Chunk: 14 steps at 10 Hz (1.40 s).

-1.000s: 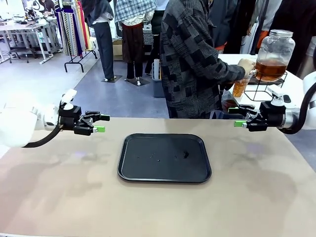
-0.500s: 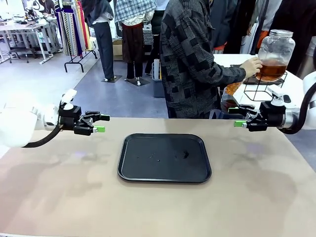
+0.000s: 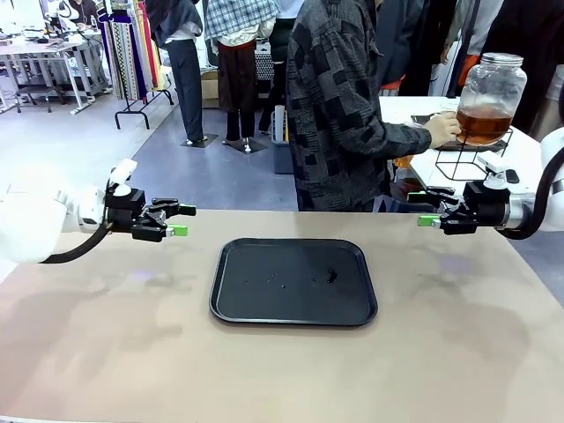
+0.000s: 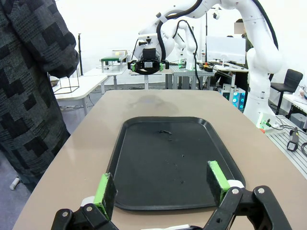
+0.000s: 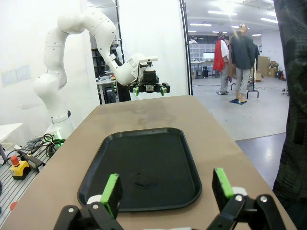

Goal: Pour the drink into the iced cup.
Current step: Open the gripper to release the iced cup you were holding.

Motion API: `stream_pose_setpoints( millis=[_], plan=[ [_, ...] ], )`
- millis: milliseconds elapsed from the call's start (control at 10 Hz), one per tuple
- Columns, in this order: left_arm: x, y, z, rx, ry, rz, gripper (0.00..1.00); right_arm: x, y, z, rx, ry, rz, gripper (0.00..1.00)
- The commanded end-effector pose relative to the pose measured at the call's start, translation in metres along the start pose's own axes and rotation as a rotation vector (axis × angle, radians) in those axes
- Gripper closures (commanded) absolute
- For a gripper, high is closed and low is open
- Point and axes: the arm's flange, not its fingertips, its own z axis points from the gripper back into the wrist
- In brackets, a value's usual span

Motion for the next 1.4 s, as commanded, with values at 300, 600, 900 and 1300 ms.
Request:
stream_pose_setpoints(
  millis=[300, 600, 900, 1300],
  plan=[
    [0.002, -0.001, 0.0, 0.001, 0.001, -0.002, 0.0, 0.0022, 0.0001, 0.0, 0.001, 0.0, 0.003, 0.0],
    [0.002, -0.001, 0.0, 0.001, 0.001, -0.002, 0.0, 0.0022, 0.0001, 0.0, 0.001, 0.0, 0.003, 0.0],
    [0.002, -0.001, 0.0, 0.001, 0.001, -0.002, 0.0, 0.0022, 0.0001, 0.0, 0.001, 0.0, 0.003, 0.0],
    [0.002, -0.001, 0.0, 0.001, 0.001, -0.002, 0.0, 0.0022, 0.0001, 0.0, 0.001, 0.0, 0.003, 0.0]
  ],
)
